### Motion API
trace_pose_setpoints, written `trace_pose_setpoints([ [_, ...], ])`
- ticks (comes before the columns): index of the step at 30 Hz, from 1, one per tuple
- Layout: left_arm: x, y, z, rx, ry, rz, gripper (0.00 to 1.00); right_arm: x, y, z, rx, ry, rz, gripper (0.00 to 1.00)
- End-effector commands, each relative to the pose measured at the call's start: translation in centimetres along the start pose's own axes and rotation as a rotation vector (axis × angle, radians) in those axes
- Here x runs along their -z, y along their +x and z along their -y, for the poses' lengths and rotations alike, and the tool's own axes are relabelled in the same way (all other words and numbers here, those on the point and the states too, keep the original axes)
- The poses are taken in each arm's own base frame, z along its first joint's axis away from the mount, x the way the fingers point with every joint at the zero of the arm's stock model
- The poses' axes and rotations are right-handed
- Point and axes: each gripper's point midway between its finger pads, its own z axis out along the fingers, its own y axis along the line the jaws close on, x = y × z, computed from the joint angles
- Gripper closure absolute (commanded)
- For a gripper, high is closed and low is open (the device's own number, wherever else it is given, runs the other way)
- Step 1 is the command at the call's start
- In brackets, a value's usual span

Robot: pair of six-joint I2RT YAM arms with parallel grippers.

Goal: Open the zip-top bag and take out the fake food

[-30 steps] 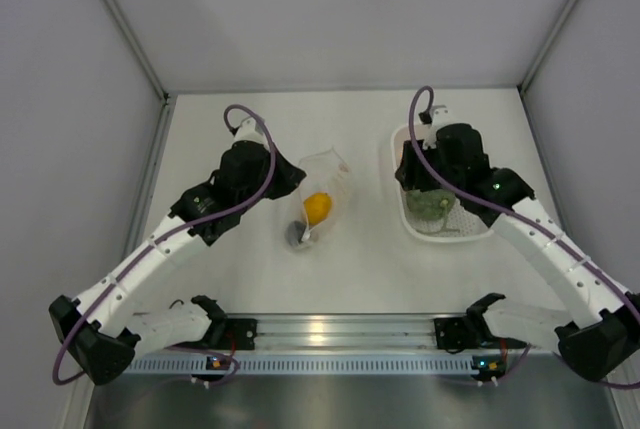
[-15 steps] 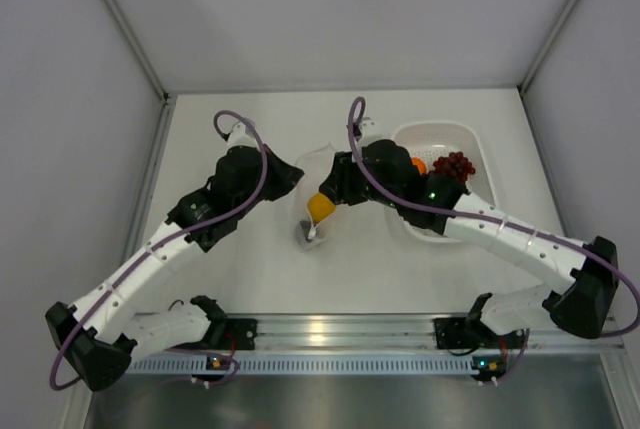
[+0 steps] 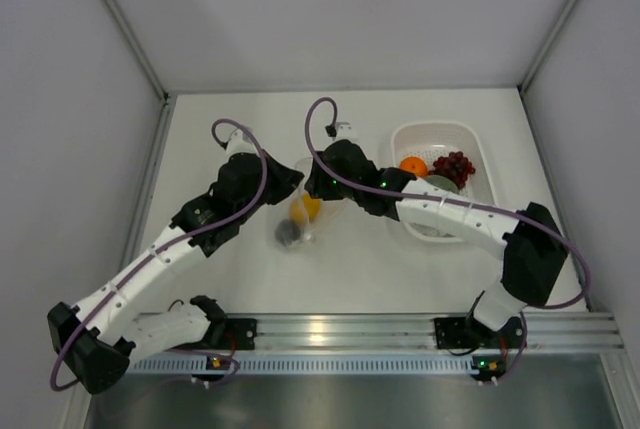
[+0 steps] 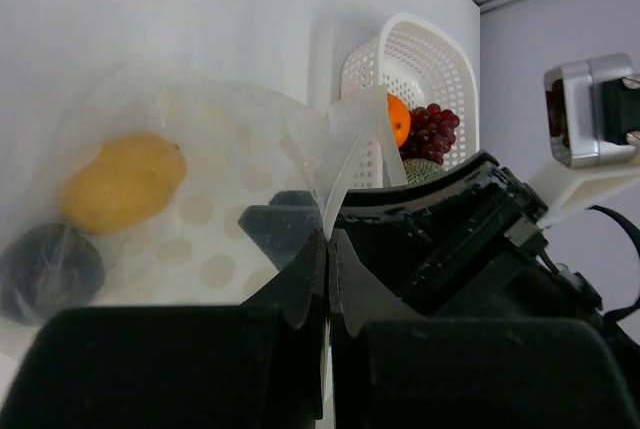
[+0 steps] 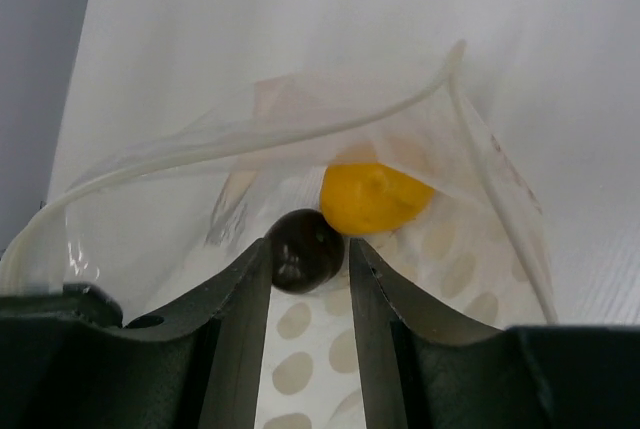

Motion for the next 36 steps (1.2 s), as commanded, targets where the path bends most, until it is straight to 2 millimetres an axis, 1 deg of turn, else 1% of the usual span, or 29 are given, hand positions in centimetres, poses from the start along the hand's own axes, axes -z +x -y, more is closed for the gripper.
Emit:
trace_pose_setpoints([
  [1,-0.6,-0.2,0.8,0.048,0.049,0.027,1.0,-2.0,-1.2,-2.3,-0.075,-0.041,0.06,0.63],
  [4,-0.6,-0.1,0.5,0.07,0.048,0.035,1.0,-3.9,0.7,-1.4,-0.118,-0.013,0.044,0.62],
  [6,-0.3,-0.5,0.5,0.092,0.052,0.054,1.0,-4.8,1.6,-0.7,-0.16,0.001,0.05,0.62],
  [7,-0.3,-0.5,0.3,0.099,0.046,0.058,1.0,-5.4,2.0,-0.1,-0.169,0.027,0.059,0.62],
  [8,-0.2,-0.7,0.0,0.114,0.037,0.077,1.0,-5.8,2.5,0.0,-0.19,0.023,0.07,0.62],
  [9,-0.2,-0.7,-0.3,0.119,0.031,0.084,1.0,-6.2,2.9,0.4,-0.197,0.034,0.075,0.61],
  [10,-0.2,-0.8,-0.5,0.122,0.028,0.093,1.0,-6.9,4.1,1.1,-0.2,0.054,0.057,0.61],
  [14,-0.4,-0.7,-1.2,0.119,0.016,0.108,1.0,-8.7,5.7,2.4,-0.201,0.116,0.032,0.58],
  [15,-0.5,-0.6,-1.3,0.114,0.011,0.106,1.0,-9.0,6.1,2.4,-0.205,0.112,0.021,0.57],
  [18,-0.8,-0.3,-1.6,0.099,0.002,0.094,1.0,-10.3,7.4,2.8,-0.195,0.128,-0.013,0.5],
  [20,-1.0,0.1,-2.0,0.086,-0.006,0.082,1.0,-10.8,7.4,2.5,-0.198,0.124,-0.019,0.45],
  [22,-1.1,0.7,-2.7,0.076,-0.019,0.072,1.0,-11.5,8.1,2.1,-0.203,0.104,-0.052,0.41],
  [23,-1.0,0.7,-2.9,0.073,-0.018,0.072,1.0,-11.6,8.2,2.1,-0.205,0.1,-0.055,0.41],
  [24,-0.9,0.9,-3.1,0.066,-0.019,0.07,1.0,-11.4,7.8,2.2,-0.206,0.106,-0.04,0.42],
  [25,-0.9,1.0,-3.1,0.055,-0.016,0.061,1.0,-11.3,8.3,2.9,-0.2,0.12,-0.037,0.43],
  [27,-0.7,1.0,-2.7,0.031,0.001,0.056,1.0,-10.7,7.6,3.6,-0.173,0.145,-0.01,0.44],
  [29,0.0,0.5,-1.9,0.032,0.03,0.059,1.0,-9.8,6.8,5.4,-0.124,0.227,0.002,0.46],
  [30,0.2,0.4,-1.7,0.035,0.04,0.064,1.0,-9.3,5.6,6.6,-0.081,0.275,0.028,0.46],
  [31,0.6,0.1,-1.4,0.035,0.053,0.07,1.0,-8.9,4.7,7.3,-0.049,0.307,0.039,0.46],
  [32,1.3,-0.6,-0.7,0.043,0.078,0.089,1.0,-8.2,4.4,9.1,0.025,0.37,0.018,0.46],
  [33,1.6,-0.8,-0.5,0.043,0.086,0.096,1.0,-7.5,3.3,10.3,0.065,0.42,0.039,0.46],
  [35,2.6,-1.7,0.2,0.047,0.114,0.124,1.0,-6.7,2.0,11.4,0.127,0.455,0.035,0.46],
  [36,2.8,-1.8,0.1,0.045,0.109,0.124,1.0,-6.1,1.4,12.7,0.204,0.474,-0.001,0.46],
])
